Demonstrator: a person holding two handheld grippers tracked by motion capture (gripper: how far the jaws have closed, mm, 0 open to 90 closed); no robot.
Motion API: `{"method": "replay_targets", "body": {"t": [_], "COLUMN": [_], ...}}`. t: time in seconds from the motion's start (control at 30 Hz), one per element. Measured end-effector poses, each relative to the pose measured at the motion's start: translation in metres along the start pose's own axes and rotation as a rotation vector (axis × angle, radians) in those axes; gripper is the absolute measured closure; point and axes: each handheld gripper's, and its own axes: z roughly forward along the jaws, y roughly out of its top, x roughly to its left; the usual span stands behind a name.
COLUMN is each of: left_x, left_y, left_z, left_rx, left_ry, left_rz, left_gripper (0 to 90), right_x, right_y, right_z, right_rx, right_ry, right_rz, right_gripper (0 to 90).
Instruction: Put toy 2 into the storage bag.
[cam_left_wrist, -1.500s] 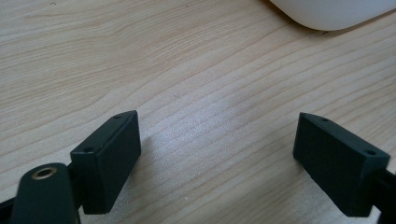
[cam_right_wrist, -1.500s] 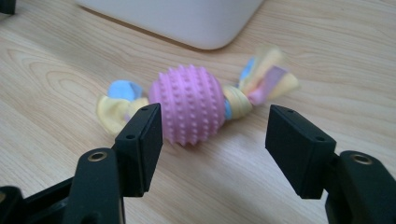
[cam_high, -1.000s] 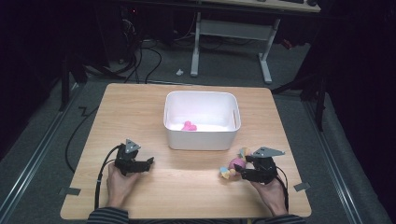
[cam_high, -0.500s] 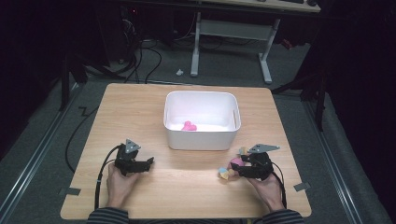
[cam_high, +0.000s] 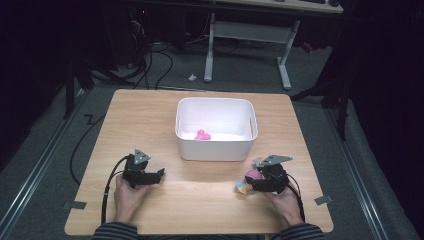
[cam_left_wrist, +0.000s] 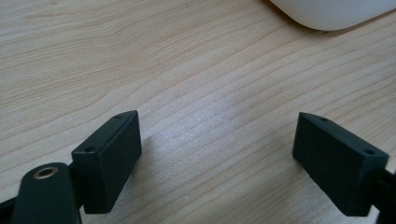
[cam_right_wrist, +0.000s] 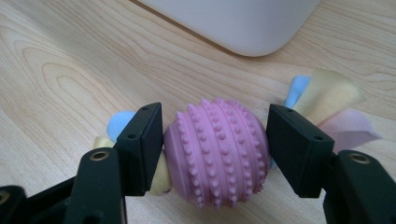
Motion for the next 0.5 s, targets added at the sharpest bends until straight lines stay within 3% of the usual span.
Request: {"method": "replay_targets", "body": {"t": [0.37,0.5], "left_x": [0.0,0.0001], "left_y": [-0.0002,-0.0001], "left_z": [-0.0002,-0.0003], "left_rx": [-0.001,-0.001], "left_ry": [0.001,0.001], "left_rz": [-0.001,-0.001], "left_gripper": [16.8,16.8], "right_x": [0.0017,0.0008], "right_y": [-0.002,-0.0015], "right_z": [-0.0036,-0.0083], "right_rx": [-0.009,-0.029], "right_ry": [-0.002,0.01], "right_rz": [-0.037,-0.03], "right_gripper": [41.4,41.4]}}
